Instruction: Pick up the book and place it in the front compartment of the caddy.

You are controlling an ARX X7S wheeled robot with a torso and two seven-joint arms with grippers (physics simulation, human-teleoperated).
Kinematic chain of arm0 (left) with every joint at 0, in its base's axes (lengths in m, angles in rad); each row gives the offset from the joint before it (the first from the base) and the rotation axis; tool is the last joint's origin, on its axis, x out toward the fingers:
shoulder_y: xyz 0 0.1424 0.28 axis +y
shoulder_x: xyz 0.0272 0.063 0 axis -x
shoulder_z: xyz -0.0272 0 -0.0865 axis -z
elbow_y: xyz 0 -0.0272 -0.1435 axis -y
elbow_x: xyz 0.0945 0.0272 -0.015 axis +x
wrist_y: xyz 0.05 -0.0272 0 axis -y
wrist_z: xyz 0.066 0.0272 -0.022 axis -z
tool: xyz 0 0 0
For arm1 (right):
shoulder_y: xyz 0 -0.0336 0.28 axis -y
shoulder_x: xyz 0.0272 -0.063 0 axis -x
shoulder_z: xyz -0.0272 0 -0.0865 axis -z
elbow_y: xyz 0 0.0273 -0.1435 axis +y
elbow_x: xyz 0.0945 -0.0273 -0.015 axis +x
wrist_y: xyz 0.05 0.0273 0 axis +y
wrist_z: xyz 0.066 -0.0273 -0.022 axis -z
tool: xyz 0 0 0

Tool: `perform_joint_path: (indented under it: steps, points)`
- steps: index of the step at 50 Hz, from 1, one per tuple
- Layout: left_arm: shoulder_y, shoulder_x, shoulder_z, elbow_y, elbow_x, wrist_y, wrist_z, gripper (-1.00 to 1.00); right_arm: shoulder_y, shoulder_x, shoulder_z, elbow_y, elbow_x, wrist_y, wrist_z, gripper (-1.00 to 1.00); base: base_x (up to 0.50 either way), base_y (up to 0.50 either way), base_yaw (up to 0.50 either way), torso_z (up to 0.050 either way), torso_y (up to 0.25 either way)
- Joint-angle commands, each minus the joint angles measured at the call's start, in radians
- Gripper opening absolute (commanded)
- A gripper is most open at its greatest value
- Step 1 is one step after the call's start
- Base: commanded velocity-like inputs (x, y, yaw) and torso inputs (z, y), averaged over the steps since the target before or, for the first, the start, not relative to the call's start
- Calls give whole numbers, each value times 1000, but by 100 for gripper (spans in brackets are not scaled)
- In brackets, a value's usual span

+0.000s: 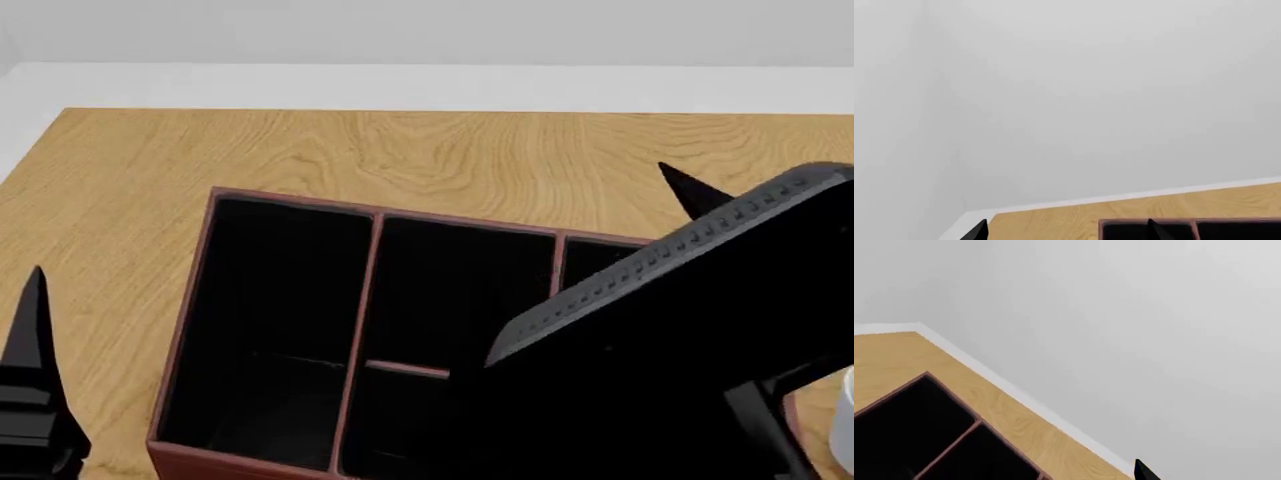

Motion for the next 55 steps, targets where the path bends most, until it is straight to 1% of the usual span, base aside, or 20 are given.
perform_joint_path:
  steps: [1,7,10,14,18,24,34,38,55]
  points:
    - [-30,-5,4,4,-25,-2,-15,100,324,-35,-184,122,255,119,34,100,0,0,0,0,0]
    - [-26,-10,8,3,-20,5,-16,100,475,-81,-323,197,369,173,53,100,0,0,0,0,0]
    - [-26,-10,13,3,-18,6,-17,100,527,-101,-379,225,415,215,38,100,0,0,0,0,0]
    - [-19,-10,17,2,-8,14,-13,100,582,-143,-499,226,518,254,12,100,0,0,0,0,0]
    - [-16,-11,22,1,-5,19,-13,100,607,-172,-558,235,546,260,7,100,0,0,0,0,0]
    - [-12,-22,20,-2,-3,30,-10,100,660,-215,-600,275,589,312,-33,100,0,0,0,0,0]
    - [-11,-25,26,-4,2,38,-12,100,731,-255,-649,331,634,377,-89,100,0,0,0,0,0]
    - [-15,-25,29,-5,0,38,-12,100,735,-277,-682,322,653,387,-113,100,0,0,0,0,0]
    - [-5,-34,37,-8,12,55,-11,100,672,-332,-693,307,611,381,-169,100,0,0,0,0,0]
